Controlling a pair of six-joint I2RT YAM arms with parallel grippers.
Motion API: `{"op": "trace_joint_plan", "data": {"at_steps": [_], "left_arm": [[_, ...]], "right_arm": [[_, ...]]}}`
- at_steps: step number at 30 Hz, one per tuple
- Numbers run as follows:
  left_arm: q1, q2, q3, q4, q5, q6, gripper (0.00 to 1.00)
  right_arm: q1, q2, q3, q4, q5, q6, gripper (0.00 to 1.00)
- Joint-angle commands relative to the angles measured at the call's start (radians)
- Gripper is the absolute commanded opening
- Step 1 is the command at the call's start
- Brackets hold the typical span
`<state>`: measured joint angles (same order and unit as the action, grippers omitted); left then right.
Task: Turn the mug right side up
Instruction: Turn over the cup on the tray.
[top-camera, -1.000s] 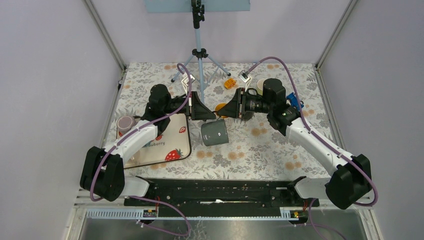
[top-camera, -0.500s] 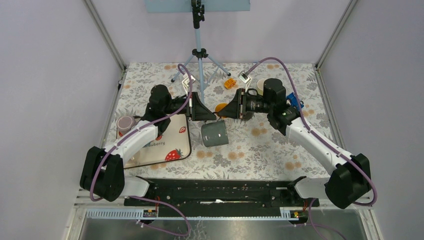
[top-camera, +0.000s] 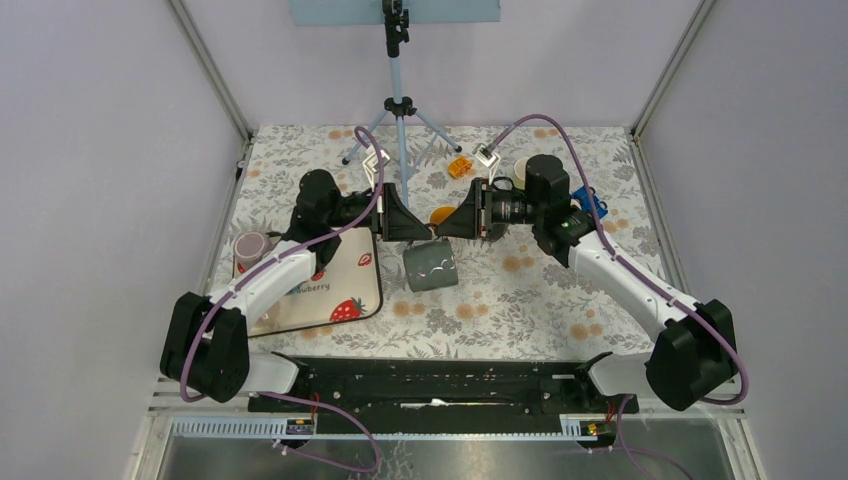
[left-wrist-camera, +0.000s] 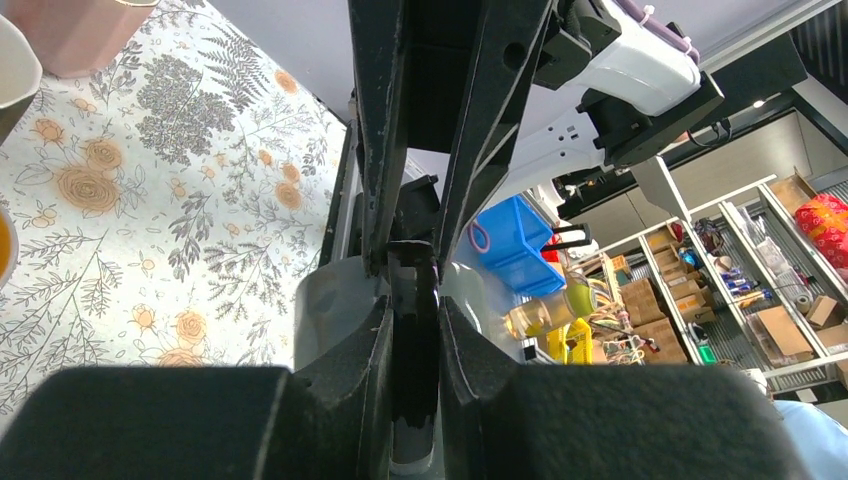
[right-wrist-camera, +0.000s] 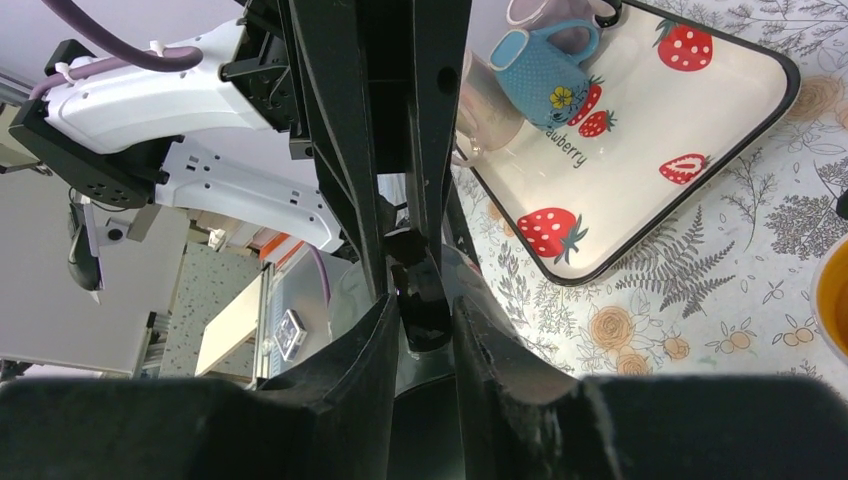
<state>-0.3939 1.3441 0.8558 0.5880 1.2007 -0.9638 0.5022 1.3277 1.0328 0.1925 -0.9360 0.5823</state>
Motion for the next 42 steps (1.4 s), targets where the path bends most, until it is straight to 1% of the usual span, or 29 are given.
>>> {"op": "trace_joint_plan", "data": {"at_steps": [1, 4, 7, 11, 12, 14, 17, 18, 24, 25, 26, 27, 28, 32, 33, 37, 39, 42], "left_arm": [[0.001, -0.005, 0.020, 0.137, 0.020, -0.053, 0.00], [0.001, 0.005, 0.011, 0.193, 0.027, -0.091, 0.00], [0.000, 0.013, 0.006, 0.201, 0.028, -0.098, 0.00], [0.000, 0.022, 0.005, 0.203, 0.016, -0.096, 0.00], [-0.002, 0.025, 0.005, 0.201, 0.013, -0.096, 0.00], [-0.001, 0.029, 0.010, 0.175, 0.010, -0.080, 0.00], [-0.003, 0.027, 0.025, 0.056, -0.002, 0.002, 0.00], [-0.006, 0.024, 0.028, 0.018, -0.008, 0.029, 0.00], [-0.029, 0.035, 0.088, -0.351, -0.091, 0.289, 0.00], [-0.035, 0.041, 0.092, -0.377, -0.111, 0.306, 0.03], [-0.044, 0.046, 0.094, -0.404, -0.138, 0.326, 0.14], [-0.055, 0.048, 0.096, -0.434, -0.165, 0.348, 0.18], [-0.067, 0.055, 0.097, -0.455, -0.190, 0.364, 0.24], [-0.116, 0.076, 0.079, -0.485, -0.276, 0.386, 0.36], [-0.126, 0.082, 0.074, -0.484, -0.290, 0.388, 0.38], [-0.149, 0.106, 0.059, -0.469, -0.325, 0.387, 0.38], [-0.156, 0.119, 0.060, -0.470, -0.337, 0.390, 0.43], [-0.166, 0.137, 0.061, -0.473, -0.371, 0.395, 0.45]], "right_arm": [[0.013, 0.019, 0.041, 0.009, -0.034, -0.026, 0.33], [0.015, 0.024, 0.040, 0.013, -0.041, -0.029, 0.32], [0.023, 0.020, 0.043, 0.026, -0.051, -0.035, 0.31], [0.045, 0.027, 0.060, -0.010, -0.042, -0.071, 0.31], [0.047, 0.029, 0.059, -0.012, -0.038, -0.073, 0.29], [0.047, 0.029, 0.059, -0.019, -0.023, -0.076, 0.17], [0.048, 0.021, 0.061, -0.062, 0.018, -0.101, 0.02], [0.047, 0.014, 0.060, -0.083, 0.045, -0.112, 0.00], [0.047, -0.042, 0.031, -0.184, 0.165, -0.149, 0.00], [0.048, -0.050, 0.025, -0.218, 0.190, -0.149, 0.00], [0.048, -0.059, 0.017, -0.244, 0.213, -0.149, 0.00], [0.048, -0.066, 0.011, -0.270, 0.233, -0.151, 0.00], [0.048, -0.073, 0.005, -0.291, 0.253, -0.150, 0.00], [0.048, -0.112, -0.039, -0.326, 0.302, -0.143, 0.00], [0.048, -0.120, -0.047, -0.336, 0.310, -0.142, 0.00], [0.048, -0.136, -0.069, -0.370, 0.353, -0.154, 0.00], [0.048, -0.139, -0.072, -0.392, 0.375, -0.164, 0.00], [0.048, -0.141, -0.068, -0.434, 0.418, -0.179, 0.00]]}}
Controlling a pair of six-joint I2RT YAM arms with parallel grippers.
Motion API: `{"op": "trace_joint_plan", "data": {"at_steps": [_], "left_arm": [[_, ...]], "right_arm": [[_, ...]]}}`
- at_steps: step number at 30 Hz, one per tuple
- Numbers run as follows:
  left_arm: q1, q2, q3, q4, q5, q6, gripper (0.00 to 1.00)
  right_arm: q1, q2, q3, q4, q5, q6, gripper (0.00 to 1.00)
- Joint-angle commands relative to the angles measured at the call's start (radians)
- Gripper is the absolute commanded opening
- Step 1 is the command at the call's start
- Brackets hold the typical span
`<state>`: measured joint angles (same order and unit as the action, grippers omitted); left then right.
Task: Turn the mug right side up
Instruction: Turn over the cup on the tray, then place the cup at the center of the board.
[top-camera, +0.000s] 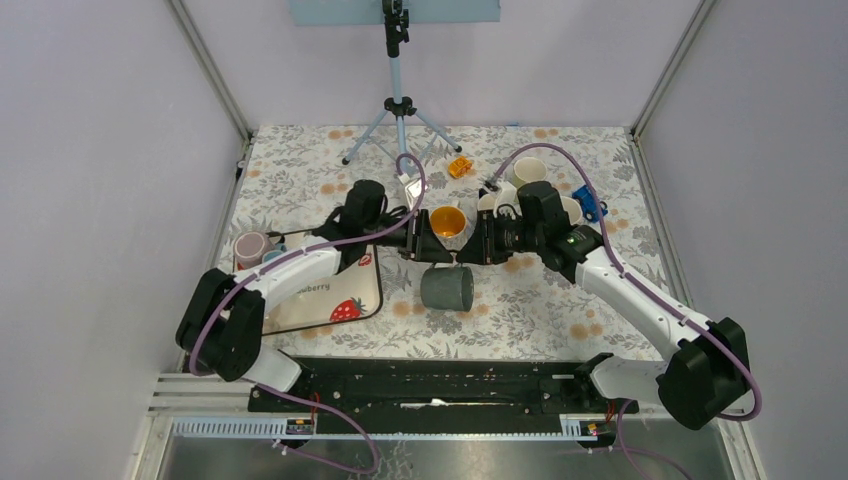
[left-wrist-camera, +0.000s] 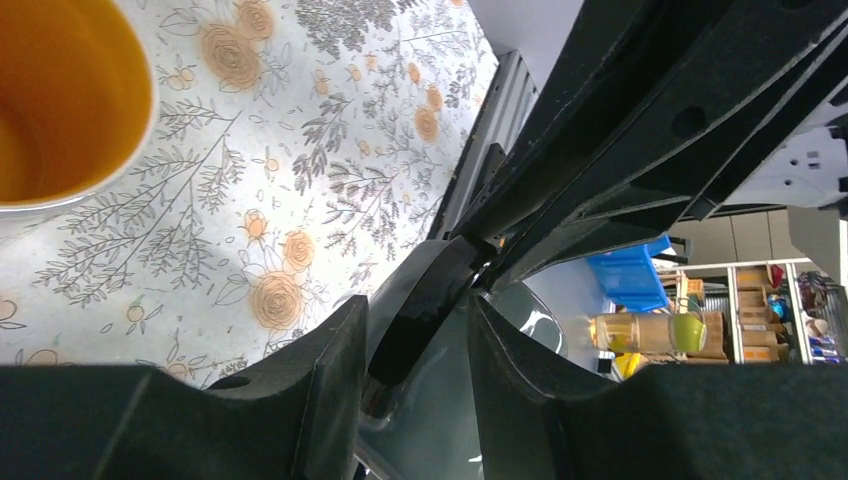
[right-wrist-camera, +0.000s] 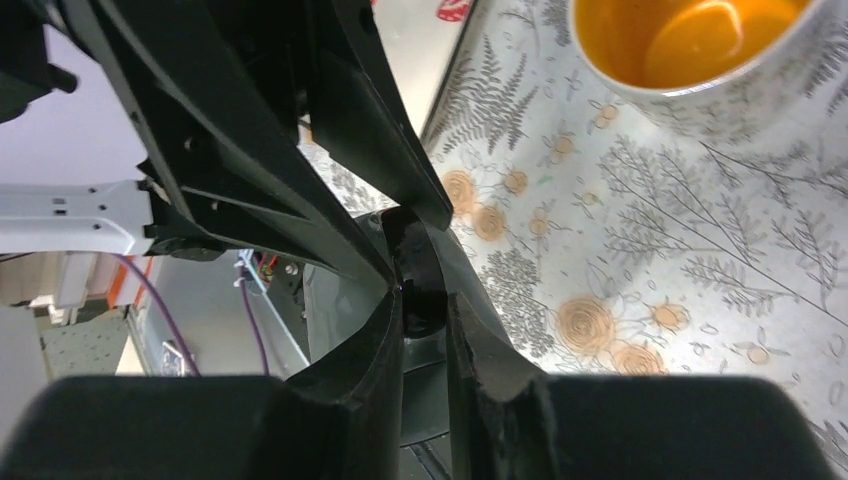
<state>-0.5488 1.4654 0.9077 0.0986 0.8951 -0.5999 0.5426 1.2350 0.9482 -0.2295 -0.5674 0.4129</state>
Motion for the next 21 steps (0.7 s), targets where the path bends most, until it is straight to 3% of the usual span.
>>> {"op": "trace_joint_plan", "data": {"at_steps": [1, 21], "left_arm": [[-0.014, 0.024, 0.009, 0.017, -0.078, 0.031, 0.48], [-0.135, 0.163, 0.013, 0.124, -0.193, -0.044, 0.48]], "right_arm": [[0.007, -0.048, 0.015, -0.025, 0.063, -0.012, 0.00], [0.013, -0.037, 0.063, -0.315, 0.300, -0.053, 0.00]]}}
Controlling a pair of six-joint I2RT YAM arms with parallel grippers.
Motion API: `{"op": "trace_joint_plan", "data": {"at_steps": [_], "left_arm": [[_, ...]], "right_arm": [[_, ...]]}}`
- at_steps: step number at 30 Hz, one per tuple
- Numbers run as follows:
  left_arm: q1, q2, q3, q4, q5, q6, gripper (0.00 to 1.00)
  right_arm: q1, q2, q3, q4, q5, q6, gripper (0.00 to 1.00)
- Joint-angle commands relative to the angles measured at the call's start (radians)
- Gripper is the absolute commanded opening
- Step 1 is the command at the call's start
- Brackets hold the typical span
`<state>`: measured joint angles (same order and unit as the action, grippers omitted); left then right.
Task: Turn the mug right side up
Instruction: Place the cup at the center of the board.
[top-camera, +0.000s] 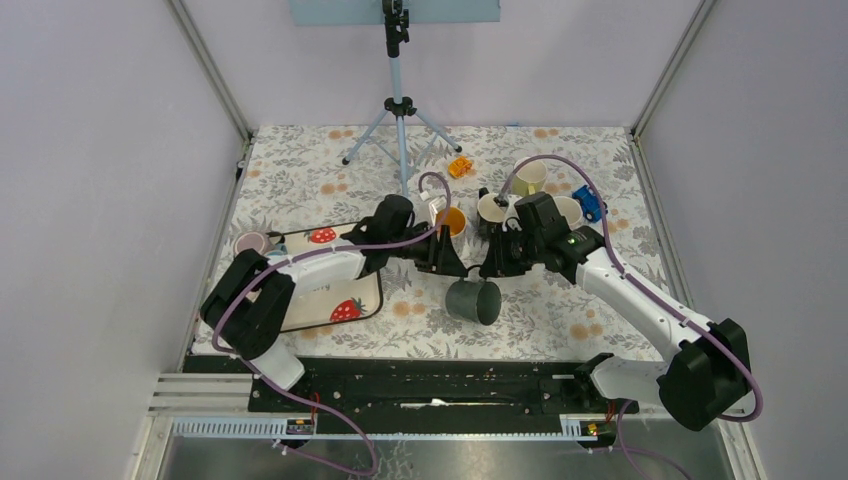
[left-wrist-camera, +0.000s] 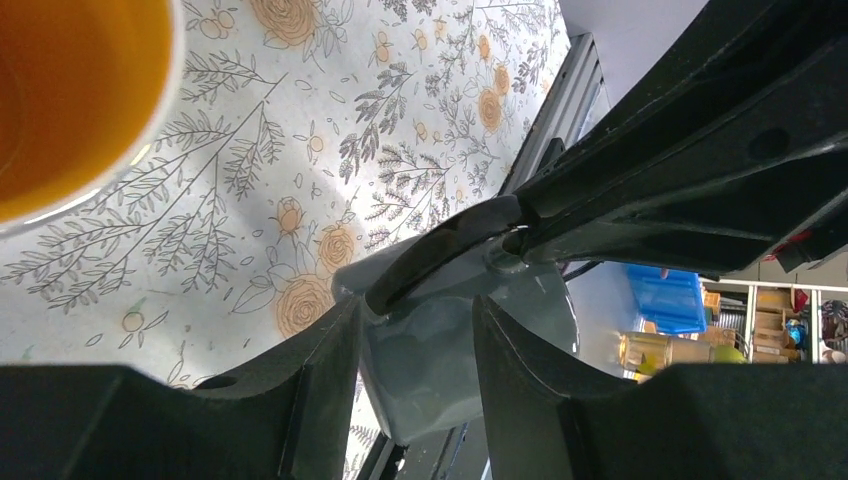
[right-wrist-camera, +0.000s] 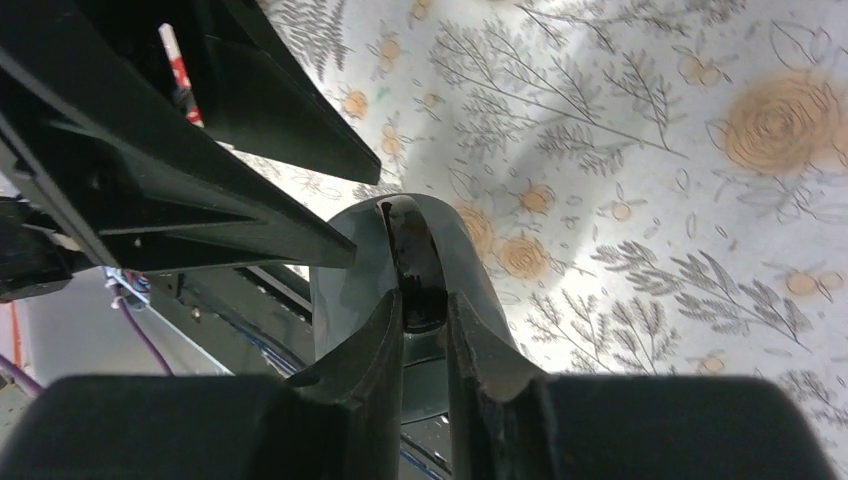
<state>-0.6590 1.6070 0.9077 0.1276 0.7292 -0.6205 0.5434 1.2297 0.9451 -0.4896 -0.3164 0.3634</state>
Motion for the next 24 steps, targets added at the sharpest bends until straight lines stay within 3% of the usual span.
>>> {"op": "trace_joint_plan", "data": {"at_steps": [1, 17, 24], "left_arm": [[-0.030, 0.029, 0.013, 0.107, -0.027, -0.029, 0.48], [-0.059, 0.046, 0.002, 0.137, -0.057, -0.053, 0.49], [-0.059, 0.000, 0.014, 0.044, -0.094, -0.045, 0.50]], "right_arm": [[0.014, -0.031, 0.070, -0.070, 0.060, -0.004, 0.00], [0.036, 0.071, 0.218, -0.343, 0.290, -0.025, 0.00], [0.036, 0.153, 0.277, -0.419, 0.386, -0.028, 0.00]]}}
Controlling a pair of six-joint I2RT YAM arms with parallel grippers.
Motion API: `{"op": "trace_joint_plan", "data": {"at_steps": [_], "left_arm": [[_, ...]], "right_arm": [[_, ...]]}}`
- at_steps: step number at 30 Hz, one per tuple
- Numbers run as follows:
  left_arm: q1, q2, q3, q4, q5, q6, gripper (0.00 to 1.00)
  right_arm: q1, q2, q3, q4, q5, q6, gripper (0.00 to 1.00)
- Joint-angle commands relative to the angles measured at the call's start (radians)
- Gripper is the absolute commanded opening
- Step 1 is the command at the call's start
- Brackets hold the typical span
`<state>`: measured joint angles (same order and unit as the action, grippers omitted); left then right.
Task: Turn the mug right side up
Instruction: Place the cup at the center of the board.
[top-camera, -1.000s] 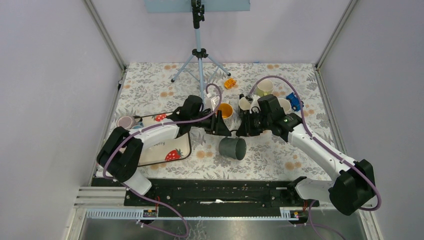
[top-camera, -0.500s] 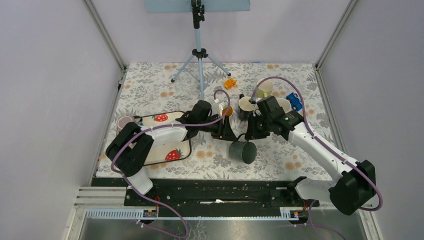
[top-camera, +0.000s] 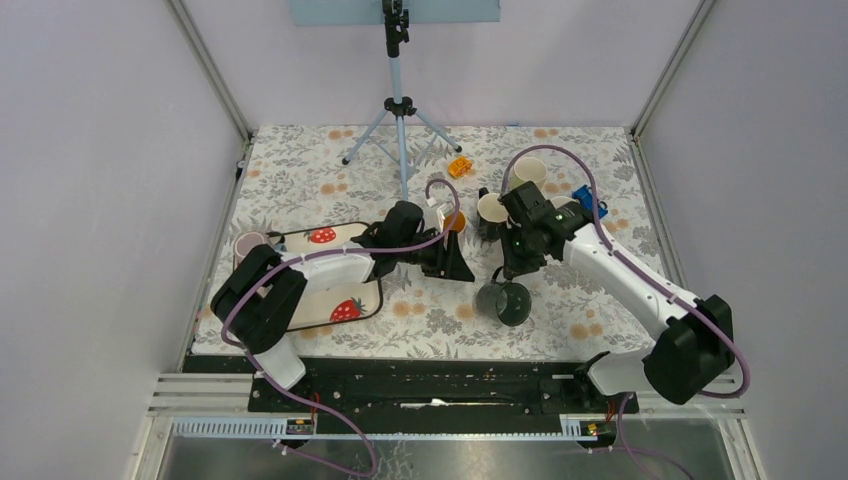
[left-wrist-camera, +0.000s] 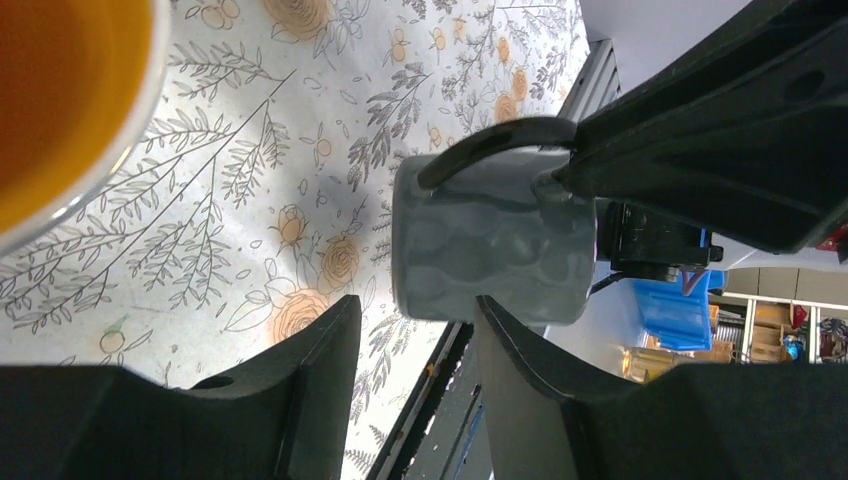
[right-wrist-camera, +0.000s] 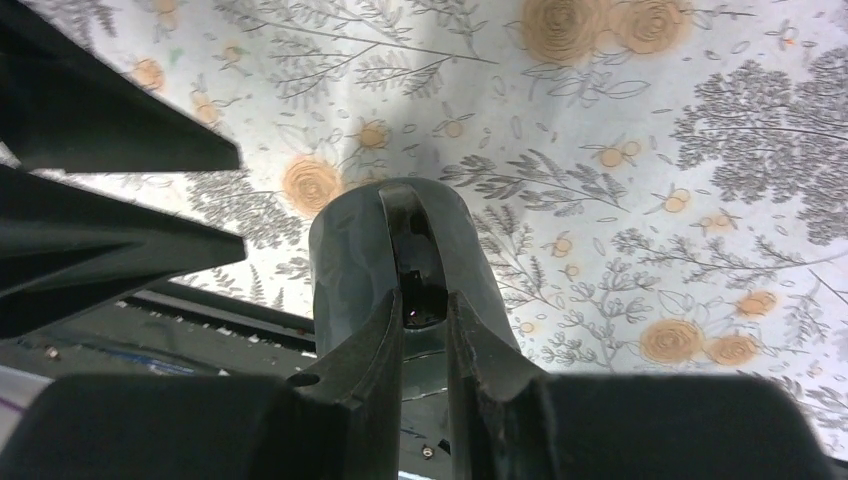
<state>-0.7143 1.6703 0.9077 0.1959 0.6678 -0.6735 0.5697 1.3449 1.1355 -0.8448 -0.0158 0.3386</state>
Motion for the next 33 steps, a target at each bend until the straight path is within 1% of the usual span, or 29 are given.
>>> {"op": "trace_joint_plan", "data": {"at_steps": [1, 8, 13, 20, 33], "left_arm": [[-0.002, -0.070, 0.020, -0.046, -0.037, 0.017, 0.50], [-0.002, -0.124, 0.059, -0.174, -0.044, 0.071, 0.50], [-0.003, -0.148, 0.084, -0.245, -0.047, 0.106, 0.51], [-0.002, -0.185, 0.086, -0.282, -0.032, 0.119, 0.51], [-0.004, -0.226, 0.066, -0.303, -0.018, 0.146, 0.52]], "right_arm": [[0.008, 0.055, 0.099, -0.077, 0.106, -0.004, 0.00], [-0.016, 0.132, 0.155, -0.120, 0.178, -0.008, 0.00], [-0.069, 0.168, 0.195, -0.159, 0.199, -0.034, 0.00], [-0.139, 0.236, 0.247, -0.196, 0.200, -0.071, 0.00], [-0.163, 0.401, 0.340, -0.213, 0.207, -0.098, 0.00]]}}
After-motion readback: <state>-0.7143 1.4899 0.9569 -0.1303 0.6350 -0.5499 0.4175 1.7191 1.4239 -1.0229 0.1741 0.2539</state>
